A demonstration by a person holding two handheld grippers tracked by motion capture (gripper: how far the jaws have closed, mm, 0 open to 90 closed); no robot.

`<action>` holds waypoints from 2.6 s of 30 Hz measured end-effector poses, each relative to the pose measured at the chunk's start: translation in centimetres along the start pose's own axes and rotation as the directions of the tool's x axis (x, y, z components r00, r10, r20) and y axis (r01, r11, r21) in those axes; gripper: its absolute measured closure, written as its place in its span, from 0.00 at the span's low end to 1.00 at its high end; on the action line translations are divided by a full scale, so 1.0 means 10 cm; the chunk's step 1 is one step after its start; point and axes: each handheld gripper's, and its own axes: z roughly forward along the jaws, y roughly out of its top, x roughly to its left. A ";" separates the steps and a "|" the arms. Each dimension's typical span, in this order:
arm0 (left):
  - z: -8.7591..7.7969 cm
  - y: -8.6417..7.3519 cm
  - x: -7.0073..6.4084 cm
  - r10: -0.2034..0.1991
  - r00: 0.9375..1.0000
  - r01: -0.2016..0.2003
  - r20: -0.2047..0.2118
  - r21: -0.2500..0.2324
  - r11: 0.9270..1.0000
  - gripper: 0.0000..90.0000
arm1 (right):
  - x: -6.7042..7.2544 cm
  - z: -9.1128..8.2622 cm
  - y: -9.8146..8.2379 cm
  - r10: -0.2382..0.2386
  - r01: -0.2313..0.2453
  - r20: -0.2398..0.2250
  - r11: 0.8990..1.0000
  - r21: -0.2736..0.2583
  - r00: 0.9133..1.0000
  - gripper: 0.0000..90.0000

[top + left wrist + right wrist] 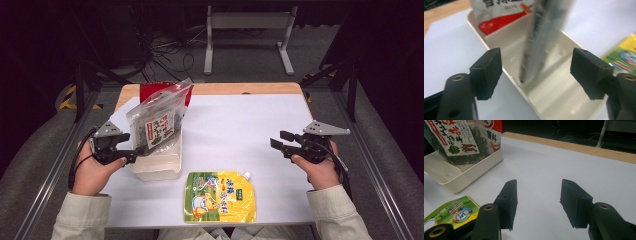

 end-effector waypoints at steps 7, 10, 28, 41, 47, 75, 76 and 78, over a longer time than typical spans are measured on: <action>-0.24 0.00 -0.16 0.033 0.995 -0.035 0.095 0.018 0.999 0.27 | 0.00 0.00 0.00 0.001 -0.001 0.000 1.000 -0.001 1.000 0.53; -0.30 0.00 -0.23 0.058 0.982 -0.060 0.178 0.004 0.998 0.27 | 0.00 -0.01 0.00 0.002 -0.002 -0.001 1.000 -0.004 1.000 0.52; -0.31 0.14 -0.61 0.189 0.936 -0.183 0.298 -0.050 0.982 0.24 | 0.04 -0.01 -0.01 -0.001 0.001 -0.019 1.000 0.005 1.000 0.51; -0.05 0.21 -0.78 0.217 0.923 -0.201 0.318 -0.083 0.976 0.23 | 0.26 -0.01 -0.08 -0.039 0.042 -0.094 0.999 0.028 0.995 0.44; 0.11 0.23 -0.87 0.222 0.910 -0.207 0.349 -0.081 0.975 0.22 | 0.31 -0.01 -0.11 -0.048 0.054 -0.119 0.997 0.048 0.992 0.42; 1.28 0.27 -1.29 0.269 0.845 -0.319 0.463 0.030 0.947 0.18 | 0.25 -0.22 -0.23 -0.017 0.021 -0.091 0.999 0.047 0.996 0.39; 1.30 0.28 -1.30 0.266 0.846 -0.317 0.463 0.035 0.948 0.17 | 0.25 -0.23 -0.23 -0.013 0.018 -0.089 0.999 0.049 0.996 0.39; 1.34 0.29 -1.31 0.266 0.844 -0.320 0.466 0.040 0.947 0.16 | 0.24 -0.23 -0.23 -0.012 0.017 -0.089 0.999 0.050 0.996 0.39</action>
